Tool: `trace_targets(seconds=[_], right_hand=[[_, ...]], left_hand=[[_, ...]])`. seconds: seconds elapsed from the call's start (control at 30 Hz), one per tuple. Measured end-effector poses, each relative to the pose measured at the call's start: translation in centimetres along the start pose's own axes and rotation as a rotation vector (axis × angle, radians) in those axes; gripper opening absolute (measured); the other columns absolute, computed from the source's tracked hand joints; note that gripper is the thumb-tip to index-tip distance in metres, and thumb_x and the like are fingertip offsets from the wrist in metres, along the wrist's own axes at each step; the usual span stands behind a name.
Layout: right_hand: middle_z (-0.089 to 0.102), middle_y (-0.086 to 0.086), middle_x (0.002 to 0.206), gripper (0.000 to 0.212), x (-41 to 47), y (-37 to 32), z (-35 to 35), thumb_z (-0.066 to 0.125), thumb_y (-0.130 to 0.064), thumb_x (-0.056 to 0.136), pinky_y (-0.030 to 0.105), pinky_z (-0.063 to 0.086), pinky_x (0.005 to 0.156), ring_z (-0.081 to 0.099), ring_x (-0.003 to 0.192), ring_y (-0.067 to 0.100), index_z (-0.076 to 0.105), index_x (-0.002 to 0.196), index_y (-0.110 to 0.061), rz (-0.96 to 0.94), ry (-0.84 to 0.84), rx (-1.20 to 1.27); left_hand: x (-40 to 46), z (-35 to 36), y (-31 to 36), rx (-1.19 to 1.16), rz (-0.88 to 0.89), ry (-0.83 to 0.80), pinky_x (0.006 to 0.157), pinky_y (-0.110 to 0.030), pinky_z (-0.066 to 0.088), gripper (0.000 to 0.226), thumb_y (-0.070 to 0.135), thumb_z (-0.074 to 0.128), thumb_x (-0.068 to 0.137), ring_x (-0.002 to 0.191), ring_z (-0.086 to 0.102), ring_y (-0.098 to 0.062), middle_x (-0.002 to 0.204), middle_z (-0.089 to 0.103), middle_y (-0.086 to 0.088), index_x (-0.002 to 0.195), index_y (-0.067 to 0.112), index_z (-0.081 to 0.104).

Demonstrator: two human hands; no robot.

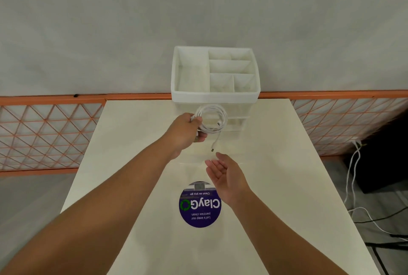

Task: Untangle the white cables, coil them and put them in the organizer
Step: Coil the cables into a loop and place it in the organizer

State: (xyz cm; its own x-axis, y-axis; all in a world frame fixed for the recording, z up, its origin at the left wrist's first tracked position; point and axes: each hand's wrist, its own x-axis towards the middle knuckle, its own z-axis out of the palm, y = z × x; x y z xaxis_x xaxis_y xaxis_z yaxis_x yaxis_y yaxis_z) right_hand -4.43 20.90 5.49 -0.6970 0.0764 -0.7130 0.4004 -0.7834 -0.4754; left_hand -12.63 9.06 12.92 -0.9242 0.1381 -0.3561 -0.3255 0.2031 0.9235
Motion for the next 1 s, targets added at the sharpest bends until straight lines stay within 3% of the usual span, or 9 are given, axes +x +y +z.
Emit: trace_targets(seconds=[0.23, 0.37, 0.47, 0.53, 0.6, 0.7, 0.77, 0.9, 1.0], right_hand=[[0.066, 0.013, 0.093, 0.016, -0.1, 0.0, -0.4, 0.070, -0.009, 0.083, 0.034, 0.053, 0.091, 0.068, 0.097, 0.026, 0.066, 0.097, -0.003, 0.007, -0.028, 0.004], [0.068, 0.014, 0.094, 0.018, 0.2, 0.0, -0.5, 0.071, -0.010, 0.084, 0.033, 0.055, 0.088, 0.069, 0.094, 0.026, 0.064, 0.099, -0.002, 0.013, -0.021, 0.011], [0.068, 0.014, 0.098, 0.021, 0.3, 0.0, -0.5, 0.071, -0.010, 0.084, 0.034, 0.055, 0.088, 0.069, 0.096, 0.026, 0.064, 0.102, -0.002, 0.019, -0.022, 0.015], [0.068, 0.014, 0.099, 0.021, 0.4, 0.0, -0.5, 0.070, -0.010, 0.084, 0.035, 0.054, 0.090, 0.069, 0.097, 0.027, 0.064, 0.102, -0.002, 0.019, -0.027, 0.015], [0.069, 0.015, 0.101, 0.020, 0.4, 0.0, -0.6, 0.070, -0.011, 0.084, 0.035, 0.053, 0.091, 0.068, 0.099, 0.027, 0.065, 0.102, -0.003, 0.021, -0.030, 0.012], [0.069, 0.015, 0.102, 0.022, 0.4, 0.0, -0.6, 0.070, -0.010, 0.084, 0.035, 0.054, 0.091, 0.068, 0.099, 0.027, 0.066, 0.104, -0.002, 0.023, -0.034, 0.011], [0.069, 0.015, 0.101, 0.022, 0.3, 0.0, -0.6, 0.070, -0.010, 0.084, 0.035, 0.054, 0.091, 0.068, 0.098, 0.027, 0.065, 0.104, -0.002, 0.024, -0.034, 0.010], [0.068, 0.014, 0.096, 0.017, 0.1, -0.1, -0.5, 0.069, -0.010, 0.085, 0.034, 0.054, 0.090, 0.069, 0.096, 0.026, 0.066, 0.100, -0.003, 0.029, -0.033, 0.010], [0.069, 0.014, 0.098, 0.019, 0.1, -0.1, -0.4, 0.069, -0.010, 0.085, 0.034, 0.054, 0.088, 0.069, 0.096, 0.026, 0.065, 0.102, -0.003, 0.028, -0.027, 0.007]], left_hand=[[4.3, 2.4, -1.7, 0.069, -0.264, -0.069, 0.079, -0.037, 0.056, 0.026, 0.004, 0.039, 0.102, 0.064, 0.056, -0.023, 0.078, 0.055, -0.015, 0.082, 0.001, 0.055], [5.8, 2.9, -2.9, 0.218, -0.297, -0.070, 0.065, -0.031, 0.049, 0.025, 0.004, 0.038, 0.101, 0.062, 0.049, -0.022, 0.075, 0.052, -0.013, 0.081, 0.003, 0.053], [6.1, 3.2, -3.2, 0.393, -0.259, -0.094, 0.070, -0.033, 0.042, 0.020, 0.014, 0.040, 0.101, 0.073, 0.051, -0.023, 0.083, 0.054, -0.012, 0.105, 0.000, 0.052], [6.3, 3.6, -3.3, 0.476, -0.236, -0.093, 0.067, -0.030, 0.041, 0.038, 0.020, 0.039, 0.103, 0.085, 0.056, -0.024, 0.097, 0.058, -0.013, 0.133, -0.002, 0.037], [6.3, 3.8, -3.4, 0.517, -0.203, -0.078, 0.065, -0.029, 0.040, 0.039, 0.023, 0.038, 0.104, 0.088, 0.055, -0.022, 0.102, 0.059, -0.013, 0.135, 0.000, 0.031], [6.6, 4.1, -3.9, 0.627, -0.109, -0.025, 0.088, -0.042, 0.044, 0.036, 0.025, 0.038, 0.103, 0.116, 0.051, -0.034, 0.128, 0.051, -0.018, 0.132, 0.004, 0.038], [6.7, 4.0, -4.2, 0.728, -0.080, 0.008, 0.101, -0.042, 0.038, 0.038, 0.026, 0.039, 0.103, 0.126, 0.041, -0.034, 0.139, 0.038, -0.017, 0.135, 0.006, 0.041], [6.6, 3.8, -4.6, 0.920, -0.028, 0.048, 0.106, -0.038, 0.030, 0.042, 0.033, 0.037, 0.103, 0.126, 0.033, -0.034, 0.139, 0.035, -0.017, 0.136, 0.009, 0.046], [6.7, 3.5, -4.7, 0.930, -0.011, 0.032, 0.107, -0.038, 0.030, 0.045, 0.036, 0.038, 0.102, 0.127, 0.033, -0.035, 0.140, 0.037, -0.017, 0.139, 0.010, 0.044]])
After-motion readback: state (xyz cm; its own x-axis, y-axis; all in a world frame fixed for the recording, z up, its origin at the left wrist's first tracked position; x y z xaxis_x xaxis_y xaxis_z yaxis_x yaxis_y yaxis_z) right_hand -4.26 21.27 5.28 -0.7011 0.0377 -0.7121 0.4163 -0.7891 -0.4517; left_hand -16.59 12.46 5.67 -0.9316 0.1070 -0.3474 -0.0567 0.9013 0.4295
